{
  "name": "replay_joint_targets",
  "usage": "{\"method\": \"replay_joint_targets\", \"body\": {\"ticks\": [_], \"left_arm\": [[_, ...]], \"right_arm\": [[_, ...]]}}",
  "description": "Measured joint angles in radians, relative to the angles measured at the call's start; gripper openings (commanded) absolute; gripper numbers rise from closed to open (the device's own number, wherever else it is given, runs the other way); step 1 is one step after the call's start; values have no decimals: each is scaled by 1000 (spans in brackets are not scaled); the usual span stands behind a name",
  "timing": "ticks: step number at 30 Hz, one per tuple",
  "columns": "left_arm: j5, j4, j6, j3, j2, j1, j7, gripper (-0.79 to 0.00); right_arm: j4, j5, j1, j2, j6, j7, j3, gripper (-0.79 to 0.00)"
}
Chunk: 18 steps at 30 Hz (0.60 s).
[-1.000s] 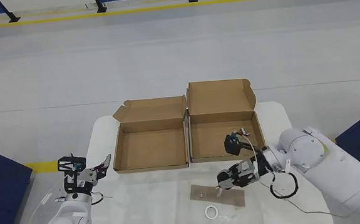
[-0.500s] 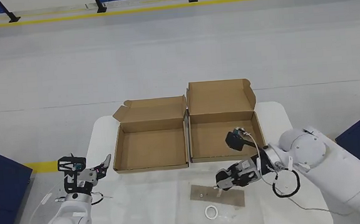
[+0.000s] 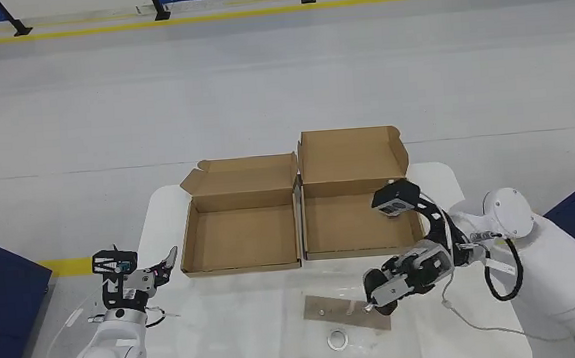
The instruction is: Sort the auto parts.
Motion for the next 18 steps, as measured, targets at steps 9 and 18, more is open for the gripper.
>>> {"method": "replay_joint_targets", "body": {"ticks": [9,18], "left_arm": [[0,0,0,0,0,0,0,0],[0,0,0,0,0,0,0,0]], "right_arm": [[-10,30,-16,-7,11,-12,-7,-785],[20,408,-52,-47,136,47,-12,-785]]}}
